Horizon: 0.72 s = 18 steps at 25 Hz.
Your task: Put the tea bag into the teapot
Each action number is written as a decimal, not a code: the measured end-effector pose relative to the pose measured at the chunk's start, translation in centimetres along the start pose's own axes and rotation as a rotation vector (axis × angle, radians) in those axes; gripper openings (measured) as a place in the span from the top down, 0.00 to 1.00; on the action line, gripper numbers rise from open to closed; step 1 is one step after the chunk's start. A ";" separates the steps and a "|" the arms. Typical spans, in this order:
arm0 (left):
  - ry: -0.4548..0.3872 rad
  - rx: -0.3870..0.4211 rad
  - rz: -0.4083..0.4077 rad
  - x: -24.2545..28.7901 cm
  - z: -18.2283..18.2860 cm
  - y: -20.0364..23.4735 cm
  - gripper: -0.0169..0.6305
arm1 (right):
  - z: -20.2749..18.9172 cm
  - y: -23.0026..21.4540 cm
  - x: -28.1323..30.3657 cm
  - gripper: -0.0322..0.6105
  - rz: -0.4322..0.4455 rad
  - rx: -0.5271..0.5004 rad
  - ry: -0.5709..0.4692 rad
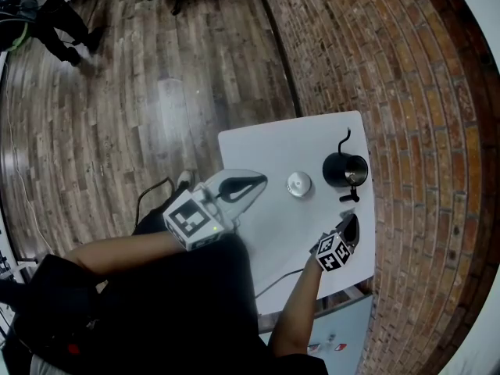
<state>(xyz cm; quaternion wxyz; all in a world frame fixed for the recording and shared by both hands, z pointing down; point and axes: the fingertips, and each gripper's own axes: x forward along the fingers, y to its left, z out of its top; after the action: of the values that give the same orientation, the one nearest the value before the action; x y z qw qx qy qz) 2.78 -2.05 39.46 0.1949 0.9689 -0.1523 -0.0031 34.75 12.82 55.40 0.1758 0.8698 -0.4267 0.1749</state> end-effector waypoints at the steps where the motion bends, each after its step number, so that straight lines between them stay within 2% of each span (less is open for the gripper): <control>1: 0.000 0.000 0.003 -0.1 0.0 0.1 0.98 | 0.2 0.1 0.0 0.94 0.002 -0.003 -0.004; 18: -0.010 0.008 0.011 -0.6 0.6 1.1 0.98 | 4.3 2.8 2.3 0.94 0.060 -0.013 -0.048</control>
<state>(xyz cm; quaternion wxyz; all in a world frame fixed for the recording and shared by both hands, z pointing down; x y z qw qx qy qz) 1.80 -3.05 39.34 0.1901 0.9689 -0.1585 -0.0063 34.44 7.72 53.10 0.1658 0.8594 -0.4577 0.1563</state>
